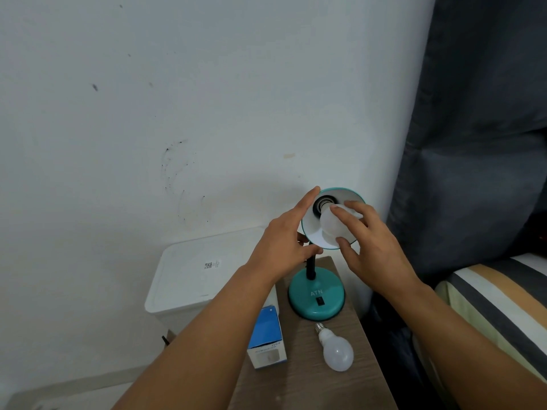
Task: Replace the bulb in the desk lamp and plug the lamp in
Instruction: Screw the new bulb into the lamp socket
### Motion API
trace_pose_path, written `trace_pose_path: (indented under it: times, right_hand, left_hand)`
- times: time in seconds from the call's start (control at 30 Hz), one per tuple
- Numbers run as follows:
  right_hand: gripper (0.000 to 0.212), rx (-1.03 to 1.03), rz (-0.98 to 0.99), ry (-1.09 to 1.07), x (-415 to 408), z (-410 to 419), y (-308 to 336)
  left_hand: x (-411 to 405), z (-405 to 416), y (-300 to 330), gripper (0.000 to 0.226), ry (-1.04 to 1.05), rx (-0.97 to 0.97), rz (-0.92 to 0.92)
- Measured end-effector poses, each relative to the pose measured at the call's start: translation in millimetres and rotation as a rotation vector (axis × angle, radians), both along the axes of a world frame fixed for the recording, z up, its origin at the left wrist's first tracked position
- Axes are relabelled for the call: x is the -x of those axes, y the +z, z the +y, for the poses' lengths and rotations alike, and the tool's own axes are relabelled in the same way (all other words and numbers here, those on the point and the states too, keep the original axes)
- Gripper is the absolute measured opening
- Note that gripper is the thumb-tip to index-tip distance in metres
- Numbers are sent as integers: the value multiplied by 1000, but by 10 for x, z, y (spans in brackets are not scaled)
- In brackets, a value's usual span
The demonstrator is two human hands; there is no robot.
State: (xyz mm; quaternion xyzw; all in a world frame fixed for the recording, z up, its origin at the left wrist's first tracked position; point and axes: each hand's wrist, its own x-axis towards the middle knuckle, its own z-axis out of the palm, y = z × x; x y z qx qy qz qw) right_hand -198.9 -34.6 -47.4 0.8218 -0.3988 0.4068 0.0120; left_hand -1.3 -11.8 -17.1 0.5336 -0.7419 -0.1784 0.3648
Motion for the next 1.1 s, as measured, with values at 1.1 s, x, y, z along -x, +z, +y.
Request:
trace_pose_path:
  times: [1.1]
  right_hand:
    - [56, -3, -28, -30, 28, -2, 56]
  left_hand:
    - [7, 2, 5, 106, -3, 1, -11]
